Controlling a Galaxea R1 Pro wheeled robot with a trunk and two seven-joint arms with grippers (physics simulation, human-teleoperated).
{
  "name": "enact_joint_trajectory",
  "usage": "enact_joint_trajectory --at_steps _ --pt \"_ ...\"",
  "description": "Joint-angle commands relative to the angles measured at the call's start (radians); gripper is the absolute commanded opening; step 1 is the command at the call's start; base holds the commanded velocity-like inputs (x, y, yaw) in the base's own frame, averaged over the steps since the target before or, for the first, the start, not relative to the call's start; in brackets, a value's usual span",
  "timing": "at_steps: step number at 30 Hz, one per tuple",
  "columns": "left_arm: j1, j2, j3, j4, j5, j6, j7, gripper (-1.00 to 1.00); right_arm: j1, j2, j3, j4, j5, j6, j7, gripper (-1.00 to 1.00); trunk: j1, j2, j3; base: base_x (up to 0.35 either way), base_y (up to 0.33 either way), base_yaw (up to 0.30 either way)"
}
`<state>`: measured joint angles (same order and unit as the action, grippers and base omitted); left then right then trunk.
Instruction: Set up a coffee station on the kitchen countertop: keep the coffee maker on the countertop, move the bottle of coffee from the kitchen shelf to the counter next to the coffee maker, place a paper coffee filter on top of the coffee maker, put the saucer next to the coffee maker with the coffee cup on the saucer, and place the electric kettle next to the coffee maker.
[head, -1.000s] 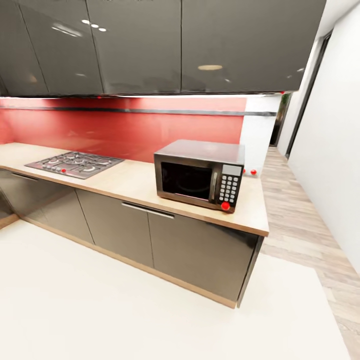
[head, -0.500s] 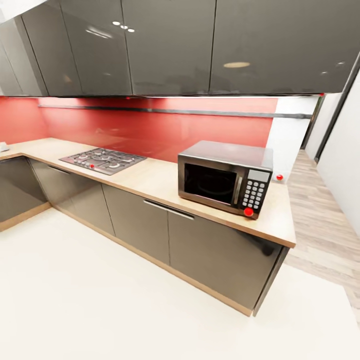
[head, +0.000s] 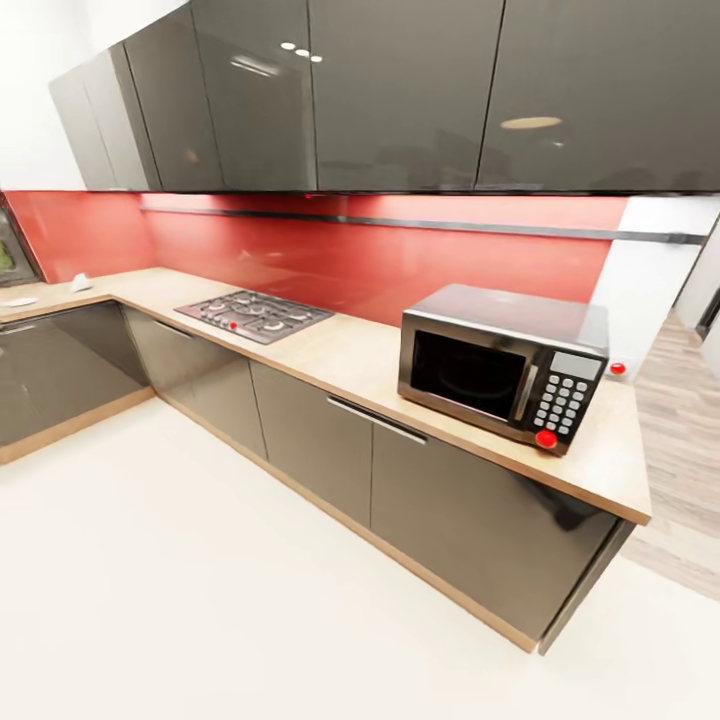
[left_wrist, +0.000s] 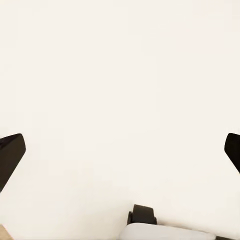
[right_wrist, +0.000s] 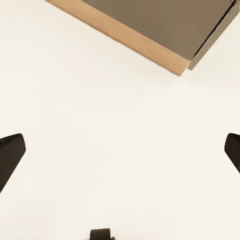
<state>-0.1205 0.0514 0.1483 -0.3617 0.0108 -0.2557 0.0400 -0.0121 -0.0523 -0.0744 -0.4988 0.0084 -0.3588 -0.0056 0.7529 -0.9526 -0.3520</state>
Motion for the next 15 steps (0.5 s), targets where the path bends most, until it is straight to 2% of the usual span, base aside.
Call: enact_joint_trajectory --at_steps 1,15 --pt "-0.001 0.0 0.001 0.001 0.001 -0.003 0.001 1.0 0.0 0.0 0.0 0.0 0.001 -0.003 -0.001 1.0 -0.004 0.007 0.001 0.0 0.0 0.261" --pt "-0.001 0.0 0.001 0.001 0.002 -0.003 0.003 1.0 0.0 0.0 0.002 0.0 0.002 -0.003 0.001 1.0 -0.058 0.105 0.033 0.0 0.0 0.261"
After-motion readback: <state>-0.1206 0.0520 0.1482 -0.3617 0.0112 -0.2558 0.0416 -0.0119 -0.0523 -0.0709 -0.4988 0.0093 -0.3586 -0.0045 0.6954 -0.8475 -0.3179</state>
